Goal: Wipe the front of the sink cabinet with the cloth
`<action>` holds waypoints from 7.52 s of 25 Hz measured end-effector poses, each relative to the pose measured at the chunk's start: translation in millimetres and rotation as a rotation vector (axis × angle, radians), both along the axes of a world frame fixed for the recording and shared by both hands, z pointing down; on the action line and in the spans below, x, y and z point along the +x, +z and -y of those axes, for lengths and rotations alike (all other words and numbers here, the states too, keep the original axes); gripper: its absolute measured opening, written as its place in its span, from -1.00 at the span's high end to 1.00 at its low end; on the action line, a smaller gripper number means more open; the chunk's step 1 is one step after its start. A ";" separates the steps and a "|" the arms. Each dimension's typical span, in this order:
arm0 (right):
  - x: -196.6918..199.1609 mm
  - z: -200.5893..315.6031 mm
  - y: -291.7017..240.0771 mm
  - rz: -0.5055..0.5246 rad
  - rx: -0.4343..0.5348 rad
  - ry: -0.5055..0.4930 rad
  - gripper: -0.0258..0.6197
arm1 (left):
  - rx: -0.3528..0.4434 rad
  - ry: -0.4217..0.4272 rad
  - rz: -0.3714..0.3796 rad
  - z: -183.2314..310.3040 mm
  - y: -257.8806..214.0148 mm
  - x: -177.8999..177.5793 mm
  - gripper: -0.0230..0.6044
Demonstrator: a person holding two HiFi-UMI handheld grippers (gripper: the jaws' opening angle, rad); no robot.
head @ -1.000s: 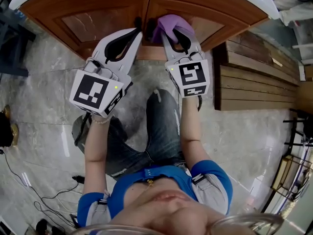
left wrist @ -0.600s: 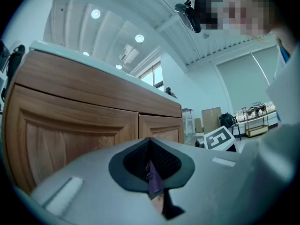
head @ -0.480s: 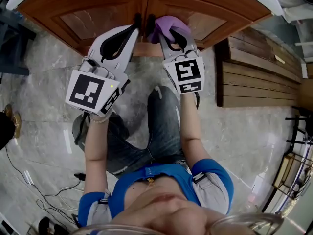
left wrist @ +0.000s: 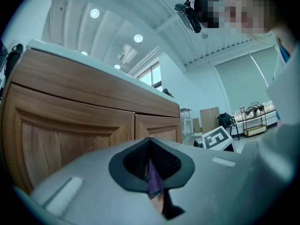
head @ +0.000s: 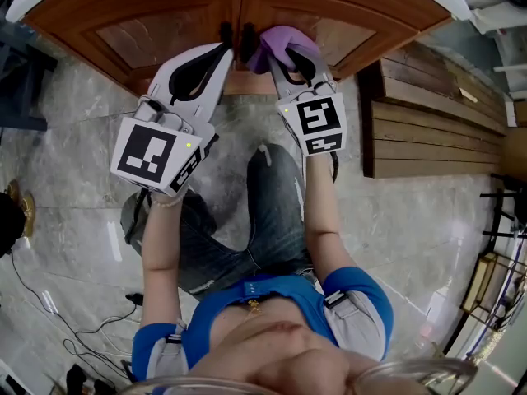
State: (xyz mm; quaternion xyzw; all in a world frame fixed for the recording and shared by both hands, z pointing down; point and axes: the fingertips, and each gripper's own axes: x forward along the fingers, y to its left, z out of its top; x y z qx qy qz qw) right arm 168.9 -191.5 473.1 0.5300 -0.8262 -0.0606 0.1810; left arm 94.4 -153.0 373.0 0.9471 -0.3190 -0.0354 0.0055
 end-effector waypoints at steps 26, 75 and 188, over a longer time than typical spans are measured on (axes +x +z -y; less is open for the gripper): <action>72.9 -11.0 0.0 0.039 -0.031 0.123 0.74 | 0.009 0.049 0.012 -7.5 3.5 21.4 0.93; 171.3 -35.7 43.2 0.053 -0.086 0.294 0.74 | -0.009 0.073 0.038 -1.6 13.0 40.3 0.93; -45.0 -28.5 -53.0 0.145 -0.231 0.025 0.74 | -0.248 -0.070 0.084 23.5 15.4 4.1 0.93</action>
